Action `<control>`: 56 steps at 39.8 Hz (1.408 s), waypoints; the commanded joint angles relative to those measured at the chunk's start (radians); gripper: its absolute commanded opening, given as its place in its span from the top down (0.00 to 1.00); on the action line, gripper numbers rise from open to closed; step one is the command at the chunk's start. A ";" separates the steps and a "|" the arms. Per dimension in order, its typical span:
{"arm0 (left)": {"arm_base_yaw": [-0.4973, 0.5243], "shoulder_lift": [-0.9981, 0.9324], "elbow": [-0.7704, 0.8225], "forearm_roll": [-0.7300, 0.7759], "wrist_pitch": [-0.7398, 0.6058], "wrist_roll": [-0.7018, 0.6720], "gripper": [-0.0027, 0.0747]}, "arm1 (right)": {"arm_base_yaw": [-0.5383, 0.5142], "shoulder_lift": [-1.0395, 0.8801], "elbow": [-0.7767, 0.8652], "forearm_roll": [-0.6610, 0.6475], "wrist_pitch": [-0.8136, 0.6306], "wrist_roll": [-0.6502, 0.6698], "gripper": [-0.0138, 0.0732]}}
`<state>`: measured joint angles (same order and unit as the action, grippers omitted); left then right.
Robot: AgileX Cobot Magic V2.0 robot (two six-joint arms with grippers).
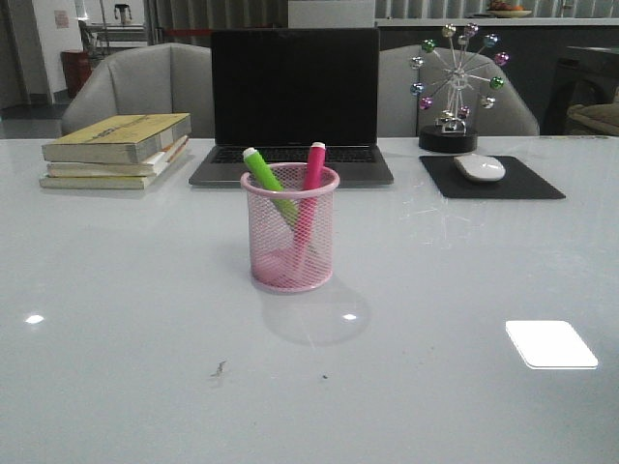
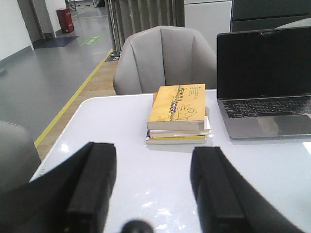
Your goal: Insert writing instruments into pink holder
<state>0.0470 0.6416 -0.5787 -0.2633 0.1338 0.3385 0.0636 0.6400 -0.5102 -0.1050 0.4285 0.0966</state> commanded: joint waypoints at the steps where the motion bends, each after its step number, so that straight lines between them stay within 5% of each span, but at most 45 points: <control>1: 0.003 -0.002 -0.030 -0.002 -0.076 0.000 0.43 | 0.004 -0.104 0.067 0.022 -0.228 -0.002 0.77; 8: 0.003 -0.002 -0.030 -0.002 -0.076 0.000 0.43 | 0.003 -0.327 0.278 0.099 -0.401 -0.002 0.77; 19: 0.003 -0.002 -0.030 -0.002 -0.076 0.000 0.43 | 0.003 -0.560 0.540 0.157 -0.413 -0.002 0.77; 29: 0.003 -0.002 -0.030 -0.002 -0.076 0.000 0.43 | 0.003 -0.640 0.542 0.157 -0.253 -0.002 0.77; 56: 0.003 -0.002 -0.028 -0.002 -0.076 0.000 0.43 | 0.003 -0.641 0.542 0.157 -0.245 -0.002 0.77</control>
<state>0.0470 0.6416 -0.5787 -0.2612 0.1344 0.3385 0.0641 -0.0090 0.0308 0.0519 0.2620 0.0966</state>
